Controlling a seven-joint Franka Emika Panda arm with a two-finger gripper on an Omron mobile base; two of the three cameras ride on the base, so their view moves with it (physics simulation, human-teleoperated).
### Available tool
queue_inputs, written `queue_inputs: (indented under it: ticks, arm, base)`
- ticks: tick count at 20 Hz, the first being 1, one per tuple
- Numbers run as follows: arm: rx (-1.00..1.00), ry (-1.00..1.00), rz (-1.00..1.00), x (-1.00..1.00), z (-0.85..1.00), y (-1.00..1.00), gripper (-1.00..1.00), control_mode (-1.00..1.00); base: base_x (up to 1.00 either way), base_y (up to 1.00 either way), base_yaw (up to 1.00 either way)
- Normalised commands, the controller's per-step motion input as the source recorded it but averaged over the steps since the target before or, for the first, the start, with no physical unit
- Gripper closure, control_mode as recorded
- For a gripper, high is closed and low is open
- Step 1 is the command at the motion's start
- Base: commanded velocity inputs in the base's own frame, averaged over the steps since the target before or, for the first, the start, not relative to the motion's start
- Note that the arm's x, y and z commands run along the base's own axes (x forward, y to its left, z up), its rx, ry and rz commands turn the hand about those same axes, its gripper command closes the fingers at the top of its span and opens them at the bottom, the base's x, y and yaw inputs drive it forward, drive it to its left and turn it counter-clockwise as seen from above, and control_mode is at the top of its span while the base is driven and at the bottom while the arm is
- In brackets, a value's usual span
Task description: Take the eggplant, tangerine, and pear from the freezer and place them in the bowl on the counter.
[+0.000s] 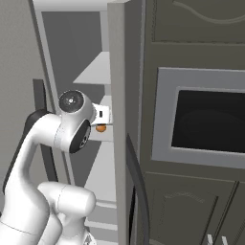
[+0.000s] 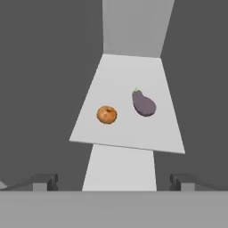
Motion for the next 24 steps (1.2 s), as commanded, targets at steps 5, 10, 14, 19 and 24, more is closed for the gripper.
queue_inputs:
  ticks: [5, 10, 14, 19, 24]
  arm:
    - [0.00, 0.00, 0.00, 0.32, -0.05, -0.25, -1.00, -1.00]
    - [0.00, 0.00, 0.00, 0.33, -0.12, -0.11, -1.00, -1.00]
    - [-0.01, 0.00, 0.00, 0.27, -0.21, -0.05, -1.00, -1.00]
    - [-0.01, 0.00, 0.00, 0.33, -0.26, -0.01, -1.00, -1.00]
    - [0.00, 0.01, 0.02, 0.41, -0.14, 0.00, -1.00, -1.00]
  base:
    - [0.00, 0.00, 0.00]
    - [0.00, 0.00, 0.00]
    - [0.00, 0.00, 0.00]
    - [0.00, 0.00, 0.00]
    - [0.00, 0.00, 0.00]
